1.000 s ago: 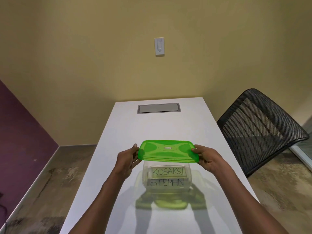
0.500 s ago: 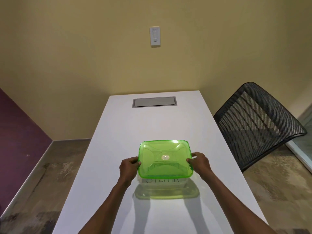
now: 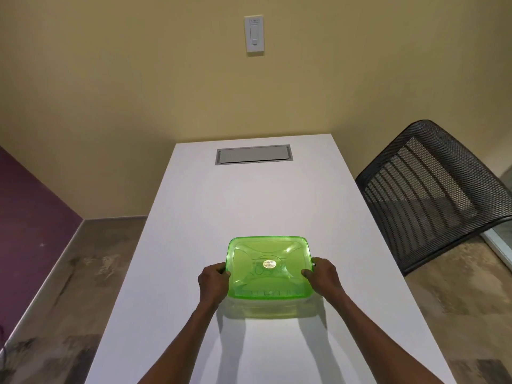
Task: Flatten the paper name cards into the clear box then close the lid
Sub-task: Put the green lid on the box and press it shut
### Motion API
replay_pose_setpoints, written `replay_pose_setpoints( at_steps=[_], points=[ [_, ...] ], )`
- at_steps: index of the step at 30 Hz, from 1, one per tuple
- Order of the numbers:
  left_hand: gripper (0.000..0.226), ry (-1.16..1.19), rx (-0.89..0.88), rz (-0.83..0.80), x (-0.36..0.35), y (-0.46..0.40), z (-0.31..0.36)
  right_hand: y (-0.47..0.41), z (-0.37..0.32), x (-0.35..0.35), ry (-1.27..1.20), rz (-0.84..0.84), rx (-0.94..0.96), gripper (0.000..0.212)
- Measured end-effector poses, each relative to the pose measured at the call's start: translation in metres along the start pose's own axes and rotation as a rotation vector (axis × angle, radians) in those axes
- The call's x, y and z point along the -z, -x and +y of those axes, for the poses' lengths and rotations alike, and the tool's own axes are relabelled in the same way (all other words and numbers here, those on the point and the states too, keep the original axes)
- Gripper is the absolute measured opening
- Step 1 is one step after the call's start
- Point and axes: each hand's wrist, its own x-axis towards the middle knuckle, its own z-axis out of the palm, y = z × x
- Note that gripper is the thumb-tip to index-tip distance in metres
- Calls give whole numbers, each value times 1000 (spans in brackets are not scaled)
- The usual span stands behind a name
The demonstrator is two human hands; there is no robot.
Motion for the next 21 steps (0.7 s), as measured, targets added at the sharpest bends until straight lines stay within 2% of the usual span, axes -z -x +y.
replay_pose_setpoints(
  at_steps=[4, 9, 16, 19, 21],
  points=[
    [15, 45, -14, 28, -4, -1, 0, -7, 7, -4, 38, 3, -4, 25],
    [15, 32, -14, 41, -6, -3, -2, -5, 5, -2, 57, 20, 49, 44],
    [16, 22, -3, 37, -8, -4, -7, -8, 9, -4, 52, 35, 51, 40],
    [10, 16, 10, 26, -9, -2, -11, -8, 11, -7, 48, 34, 55, 36],
    [12, 57, 20, 30, -8, 1, -11, -8, 12, -9, 41, 21, 49, 29]
  ],
)
